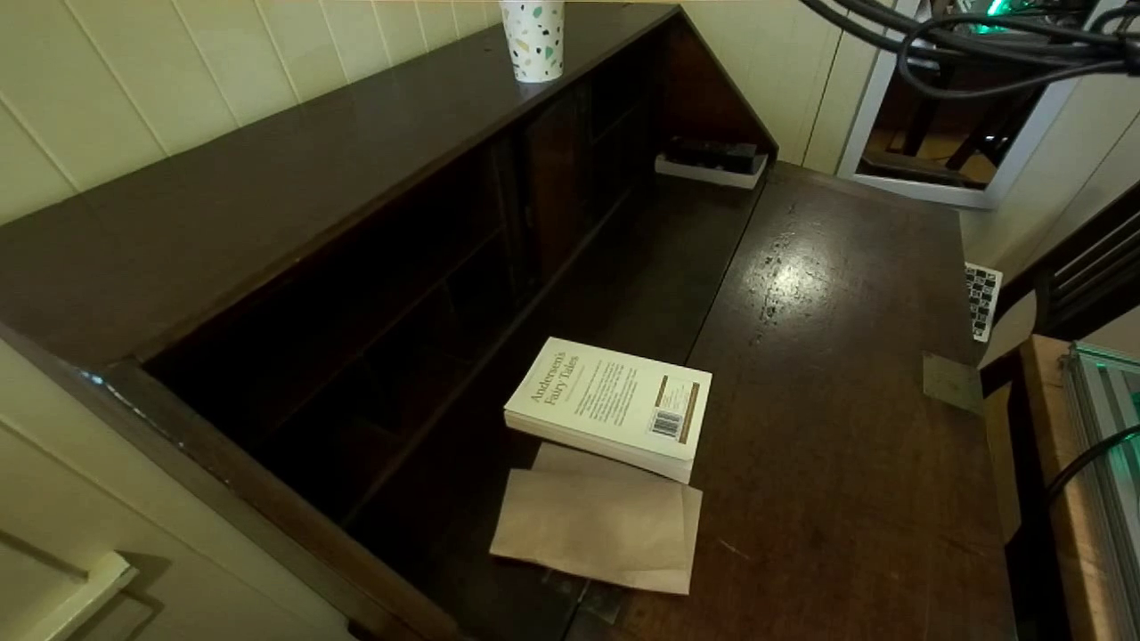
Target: Take the marker out of the coffee cup.
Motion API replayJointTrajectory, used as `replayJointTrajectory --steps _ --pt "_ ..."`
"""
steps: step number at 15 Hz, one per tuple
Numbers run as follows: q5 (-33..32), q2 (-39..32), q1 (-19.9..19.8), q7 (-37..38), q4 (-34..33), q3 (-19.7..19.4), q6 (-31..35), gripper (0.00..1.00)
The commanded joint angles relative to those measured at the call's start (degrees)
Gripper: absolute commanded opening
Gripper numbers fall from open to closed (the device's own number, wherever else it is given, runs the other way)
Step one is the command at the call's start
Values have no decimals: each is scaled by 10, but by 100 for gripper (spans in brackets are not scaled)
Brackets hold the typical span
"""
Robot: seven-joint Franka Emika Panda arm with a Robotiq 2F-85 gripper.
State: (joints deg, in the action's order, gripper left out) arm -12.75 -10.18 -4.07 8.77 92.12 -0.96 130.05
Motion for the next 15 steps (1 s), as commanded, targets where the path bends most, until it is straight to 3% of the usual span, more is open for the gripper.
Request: replayJointTrajectory --steps 1,15 --pt "-9 -41 16 11 -52 -14 13 100" --pt "-12 -55 48 150 -68 -44 -1 100"
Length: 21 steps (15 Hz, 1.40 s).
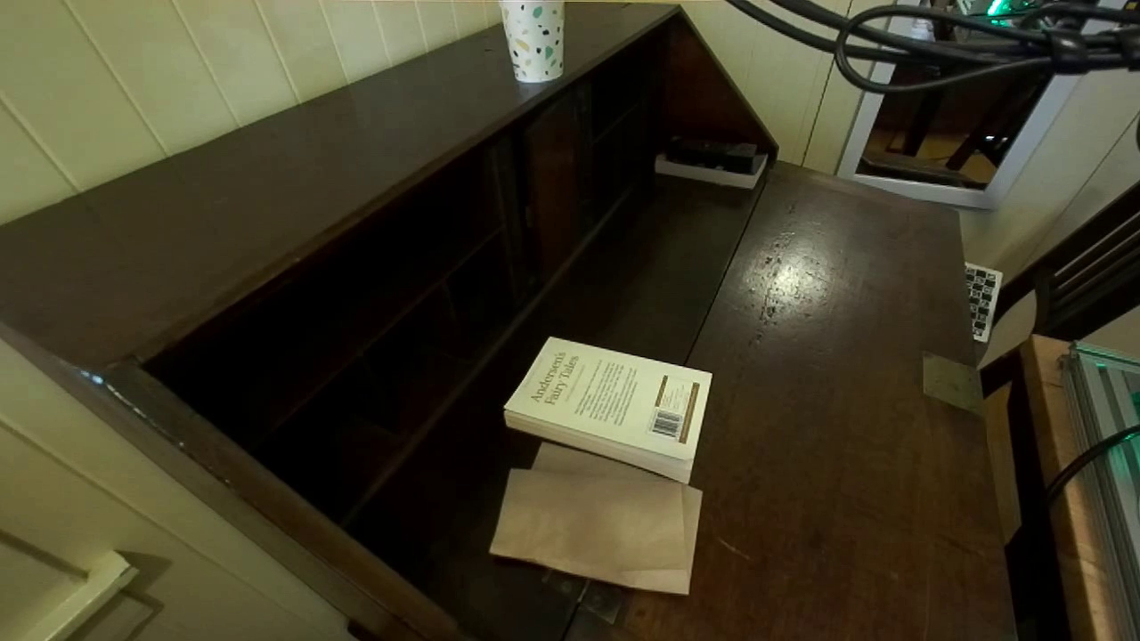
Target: Take the marker out of the coffee cup.
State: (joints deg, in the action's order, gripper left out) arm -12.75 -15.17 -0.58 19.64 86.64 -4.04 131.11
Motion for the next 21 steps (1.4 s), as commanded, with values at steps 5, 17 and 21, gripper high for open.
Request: replayJointTrajectory --steps 5,17,21 --pt "-14 -8 16 74 -14 -22 -9 73" --pt "-16 -16 17 90 -15 -31 -11 10" --pt "-17 -15 17 90 -17 -33 -13 5"
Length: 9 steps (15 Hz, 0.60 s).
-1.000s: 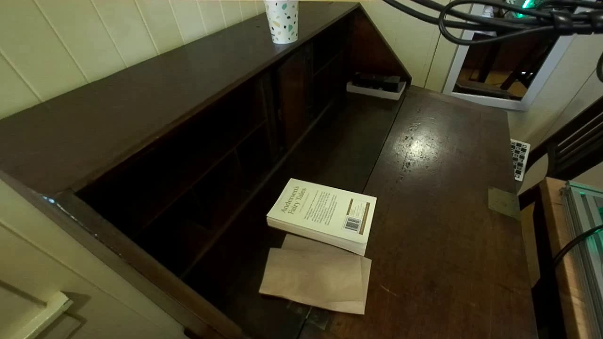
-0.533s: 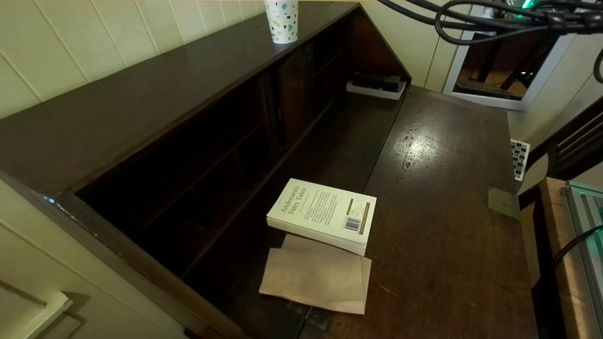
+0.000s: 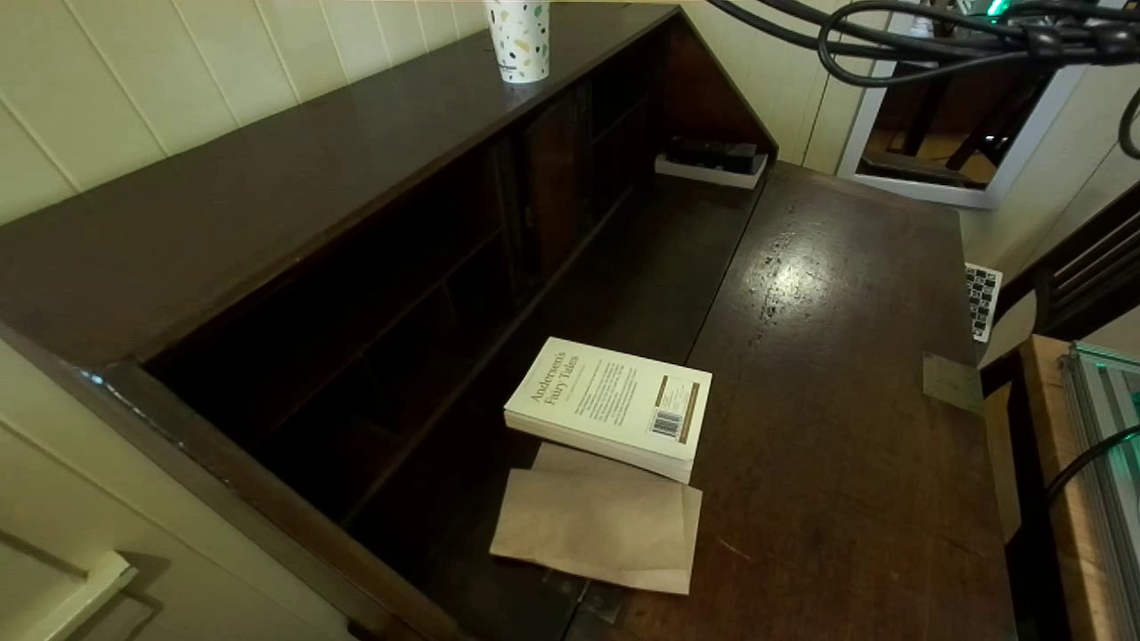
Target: Take the marker out of the coffee cup.
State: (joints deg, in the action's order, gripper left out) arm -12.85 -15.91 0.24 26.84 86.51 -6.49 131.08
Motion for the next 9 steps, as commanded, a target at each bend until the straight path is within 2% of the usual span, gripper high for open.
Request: replayJointTrajectory --steps 1,9 --pt "-17 -8 9 19 -15 -9 -12 5" --pt "-42 8 19 20 -18 -10 -23 5"
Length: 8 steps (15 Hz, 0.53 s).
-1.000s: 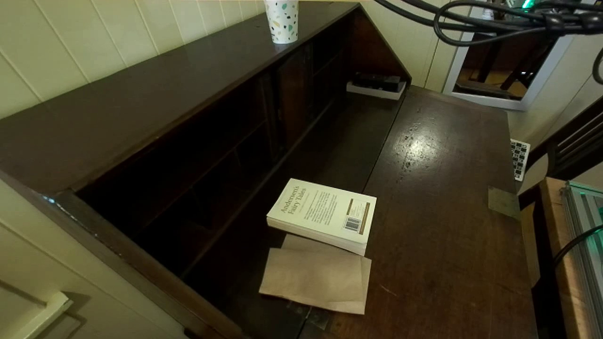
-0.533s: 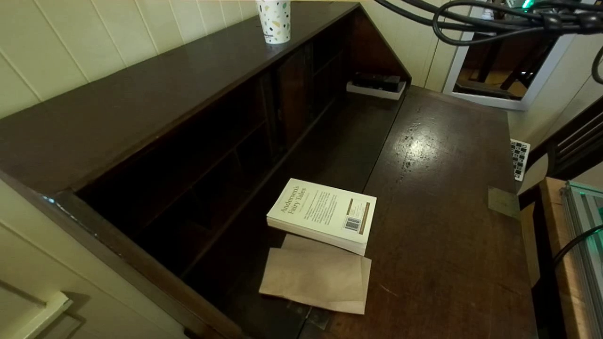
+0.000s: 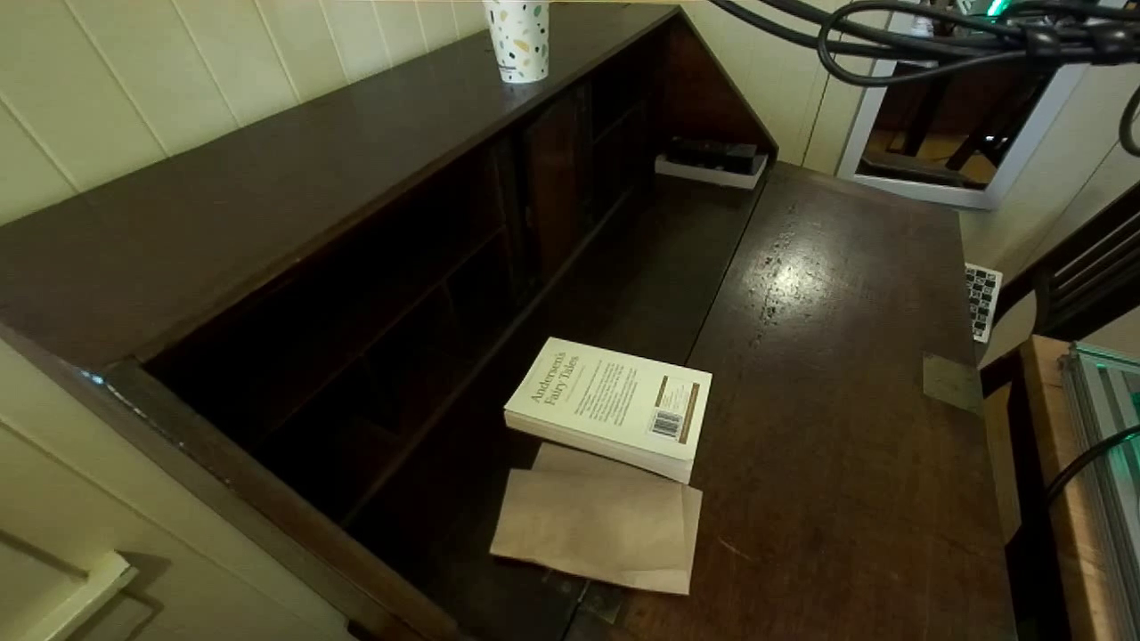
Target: Take the marker out of the coffee cup.
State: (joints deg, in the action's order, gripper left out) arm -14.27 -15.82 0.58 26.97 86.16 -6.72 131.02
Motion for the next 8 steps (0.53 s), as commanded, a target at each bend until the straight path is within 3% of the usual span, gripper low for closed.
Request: replayJointTrajectory --steps 1,8 --pt "-38 10 19 20 -17 -8 -29 5" --pt "-102 43 41 16 -28 1 -40 5"
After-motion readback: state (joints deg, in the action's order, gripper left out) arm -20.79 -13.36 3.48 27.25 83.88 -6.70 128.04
